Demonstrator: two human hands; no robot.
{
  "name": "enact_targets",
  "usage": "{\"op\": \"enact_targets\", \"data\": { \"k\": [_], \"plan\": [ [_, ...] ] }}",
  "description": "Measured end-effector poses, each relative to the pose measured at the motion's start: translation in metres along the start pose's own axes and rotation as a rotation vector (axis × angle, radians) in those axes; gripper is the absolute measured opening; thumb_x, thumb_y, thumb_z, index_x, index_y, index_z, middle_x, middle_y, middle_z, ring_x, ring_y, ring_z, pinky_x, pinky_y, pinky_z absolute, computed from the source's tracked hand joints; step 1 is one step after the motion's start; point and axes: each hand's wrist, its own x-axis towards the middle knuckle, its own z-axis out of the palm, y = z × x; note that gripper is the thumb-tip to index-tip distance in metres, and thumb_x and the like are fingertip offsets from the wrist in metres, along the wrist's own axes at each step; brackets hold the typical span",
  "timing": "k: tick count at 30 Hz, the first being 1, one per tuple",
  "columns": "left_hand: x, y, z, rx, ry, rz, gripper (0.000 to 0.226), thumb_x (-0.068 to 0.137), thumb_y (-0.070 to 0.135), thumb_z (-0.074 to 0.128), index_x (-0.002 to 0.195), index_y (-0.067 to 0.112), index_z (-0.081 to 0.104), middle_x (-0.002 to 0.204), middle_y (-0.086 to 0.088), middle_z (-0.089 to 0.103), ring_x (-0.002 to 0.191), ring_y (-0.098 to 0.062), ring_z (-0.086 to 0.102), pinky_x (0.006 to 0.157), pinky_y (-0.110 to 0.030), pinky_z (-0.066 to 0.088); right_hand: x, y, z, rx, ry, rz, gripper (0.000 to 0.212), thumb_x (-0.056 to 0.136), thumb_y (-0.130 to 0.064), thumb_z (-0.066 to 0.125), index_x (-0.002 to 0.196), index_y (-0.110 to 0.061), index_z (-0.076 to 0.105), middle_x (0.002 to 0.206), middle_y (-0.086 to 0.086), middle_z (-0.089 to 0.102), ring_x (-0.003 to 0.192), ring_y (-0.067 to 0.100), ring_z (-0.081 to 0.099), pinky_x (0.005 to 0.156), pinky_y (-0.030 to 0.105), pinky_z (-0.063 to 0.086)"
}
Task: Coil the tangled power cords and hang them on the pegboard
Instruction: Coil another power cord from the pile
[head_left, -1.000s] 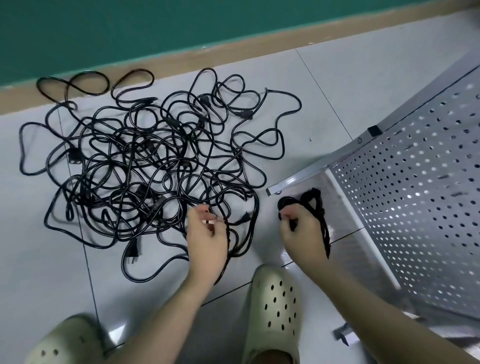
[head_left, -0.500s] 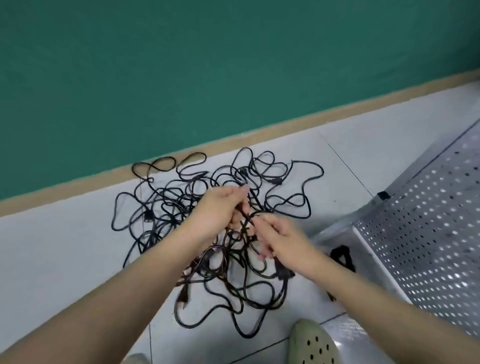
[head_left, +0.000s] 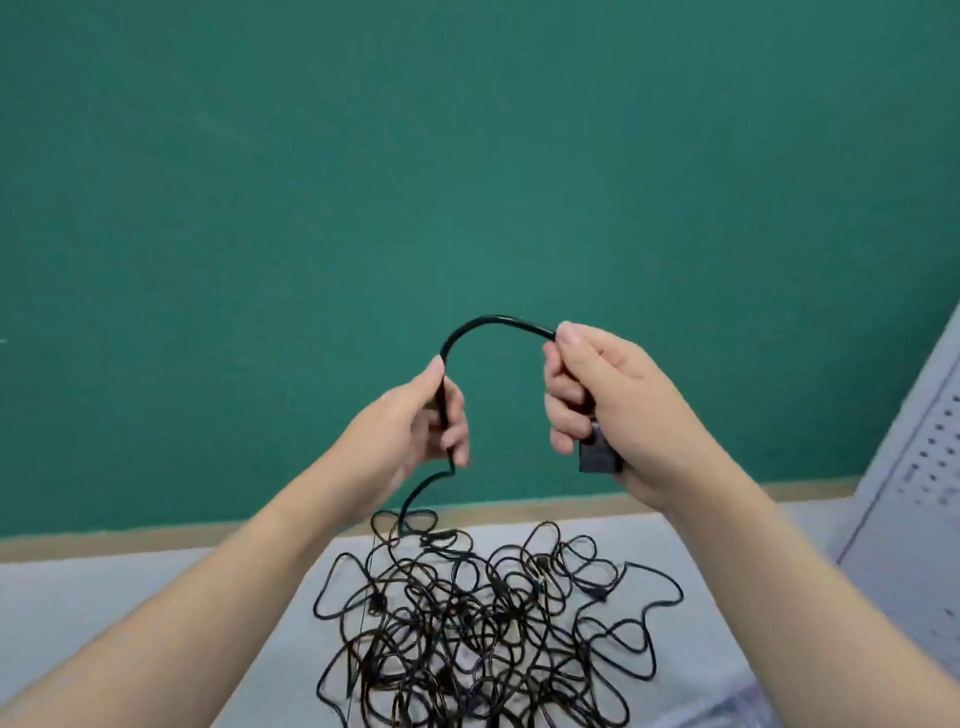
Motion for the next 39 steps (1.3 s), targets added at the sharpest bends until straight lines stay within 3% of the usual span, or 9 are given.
{"op": "enact_targets", "data": {
  "k": [6,13,17,23,25,28,32,35,39],
  "plan": [
    [-0.061,-0.04,-0.023,0.898,-0.017,-0.044,0.051,0.11,0.046,0.03,0.072,0.017,0.049,0.061,0.014,0.043,0.061,-0.007,0.038,0.068,-0.032,0.037,-0.04,0.033,0.008,0.142,0.223,0.158,0.034,0.111,-0.033,0.041,0.082,-0.018,0.049,0.066,-0.002,0.032,0.046,0.01,0.023,0.039,0.02,0.027],
    [-0.079,-0.028,0.01,0.661,-0.042,0.034,0.046,0.101,0.042,0.031,0.089,0.024,0.071,0.062,0.013,0.039,0.063,-0.009,0.036,0.063,-0.027,0.034,-0.061,0.064,0.031,-0.197,0.168,0.187,0.043,0.111,-0.038,0.037,0.097,-0.01,0.065,0.066,-0.002,0.037,0.046,0.01,0.024,0.044,0.023,0.021],
    [-0.077,-0.036,0.025,0.759,-0.104,0.096,0.044,0.109,0.041,0.031,0.076,0.02,0.051,0.065,0.012,0.039,0.063,-0.012,0.034,0.062,-0.032,0.034,-0.054,0.075,0.04,-0.414,0.019,0.221,0.05,0.112,-0.036,0.034,0.097,-0.003,0.067,0.048,-0.011,0.041,0.04,0.005,0.031,0.044,0.021,0.027],
    [-0.065,-0.052,0.02,0.843,-0.123,0.068,0.05,0.106,0.055,0.031,0.067,0.03,0.051,0.06,0.011,0.043,0.058,-0.008,0.038,0.061,-0.033,0.036,-0.038,0.071,0.028,-0.154,0.165,0.312,0.035,0.111,-0.033,0.043,0.09,-0.011,0.059,0.061,0.001,0.026,0.052,0.014,0.022,0.047,0.026,0.02],
    [-0.064,-0.059,0.019,0.918,-0.18,0.055,0.05,0.106,0.057,0.029,0.07,0.027,0.048,0.065,0.011,0.043,0.062,-0.005,0.039,0.063,-0.029,0.036,-0.03,0.071,0.021,-0.074,0.261,0.292,0.037,0.111,-0.034,0.043,0.084,-0.013,0.057,0.061,-0.001,0.039,0.055,0.015,0.037,0.051,0.025,0.033],
    [-0.06,-0.067,0.016,0.893,-0.222,-0.016,0.044,0.109,0.046,0.035,0.072,0.024,0.04,0.069,0.012,0.039,0.063,-0.006,0.035,0.065,-0.03,0.036,-0.015,0.067,0.003,0.411,0.399,0.297,0.038,0.112,-0.03,0.042,0.08,-0.011,0.051,0.067,0.005,0.054,0.063,0.02,0.062,0.066,0.035,0.058],
    [-0.05,-0.064,-0.003,0.898,-0.157,0.0,0.046,0.107,0.047,0.043,0.069,0.022,0.034,0.064,0.013,0.03,0.06,-0.007,0.028,0.058,-0.028,0.028,-0.005,0.061,-0.031,0.868,0.429,0.347,0.03,0.111,-0.028,0.041,0.086,-0.012,0.047,0.062,-0.006,0.032,0.041,0.007,0.032,0.045,0.022,0.045],
    [-0.047,-0.06,-0.019,0.934,-0.078,0.107,0.05,0.101,0.053,0.05,0.07,0.016,0.039,0.06,0.01,0.03,0.057,-0.008,0.029,0.055,-0.027,0.027,-0.002,0.071,-0.047,0.782,0.401,0.401,0.026,0.111,-0.024,0.04,0.089,-0.013,0.048,0.063,-0.007,0.024,0.041,0.007,0.024,0.043,0.02,0.032],
    [-0.044,-0.057,-0.031,0.949,0.015,0.272,0.05,0.098,0.063,0.05,0.074,0.02,0.059,0.054,-0.002,0.038,0.052,-0.016,0.03,0.051,-0.027,0.027,0.002,0.093,-0.042,0.436,0.327,0.488,0.02,0.112,-0.019,0.04,0.104,-0.005,0.052,0.064,-0.004,0.027,0.043,0.009,0.026,0.044,0.024,0.04]
  ]
}}
